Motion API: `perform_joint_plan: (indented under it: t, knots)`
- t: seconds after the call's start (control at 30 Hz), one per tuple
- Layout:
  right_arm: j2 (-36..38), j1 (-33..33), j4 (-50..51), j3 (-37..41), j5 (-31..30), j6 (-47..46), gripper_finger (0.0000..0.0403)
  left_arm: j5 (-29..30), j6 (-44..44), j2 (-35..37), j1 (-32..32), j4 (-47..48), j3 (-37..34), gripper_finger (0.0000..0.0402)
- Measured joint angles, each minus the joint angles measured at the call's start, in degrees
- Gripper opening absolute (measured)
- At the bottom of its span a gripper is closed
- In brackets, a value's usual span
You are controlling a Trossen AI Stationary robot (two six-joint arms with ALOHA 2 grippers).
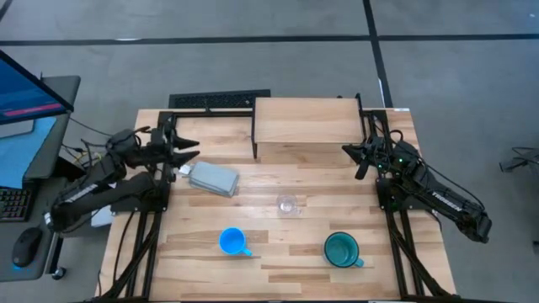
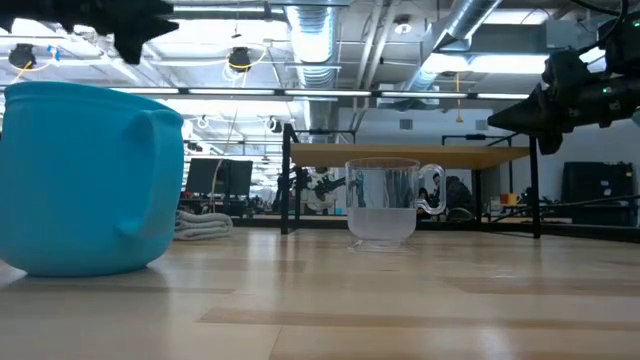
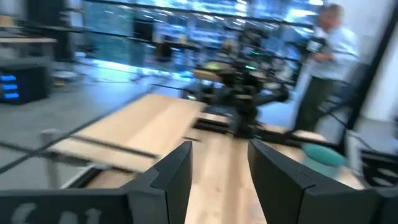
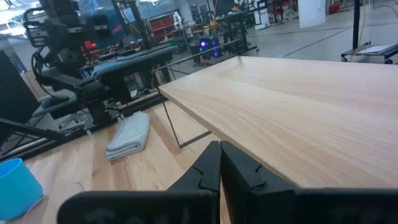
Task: Stack small to large cups/mugs on shelf
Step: Put the transparent mug on the shelf
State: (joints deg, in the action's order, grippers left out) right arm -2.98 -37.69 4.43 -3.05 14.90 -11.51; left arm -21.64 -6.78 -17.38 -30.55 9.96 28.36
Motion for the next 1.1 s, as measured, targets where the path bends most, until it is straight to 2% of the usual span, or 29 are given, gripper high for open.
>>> perform_joint_plan:
  t: [0.1, 0.33, 0.5, 0.73, 0.87, 0.97, 1.1]
  knots:
    - [0.01, 0.0, -0.02, 0.0, 0.0, -0.02, 0.0033, -1.98, 1.7, -4.6, 2.61, -1.95, 1.31, 0.0146]
    - [0.0, 0.19, -0.13, 0.0, 0.02, -0.12, 0.0033, -1.89, 4.59, -16.31, 9.31, -3.28, 3.14, 0.0146]
    - [0.0, 0.17, -0.17, 0.0, 0.0, -5.26, 0.0033, -1.71, 4.21, -21.91, 13.16, -4.76, 5.89, 0.0146]
    - [0.0, 0.17, -0.16, 0.0, 0.0, -6.49, 0.0033, 1.36, 3.33, -26.58, 16.53, -5.06, 8.41, 0.0146]
    - [0.0, 0.17, -0.15, 0.0, 0.02, -7.23, 0.0033, 2.7, -2.12, -28.24, 17.2, -5.48, 8.41, 0.0146]
    - [0.0, 0.17, -0.15, 0.0, 0.02, -11.38, 0.0033, 2.46, -6.01, -29.16, 17.23, -5.54, 8.41, 0.0146]
    - [0.0, 0.17, -0.17, 0.0, 0.02, -12.46, 0.0033, 2.44, -6.64, -29.64, 17.23, -7.08, 8.39, 0.0146]
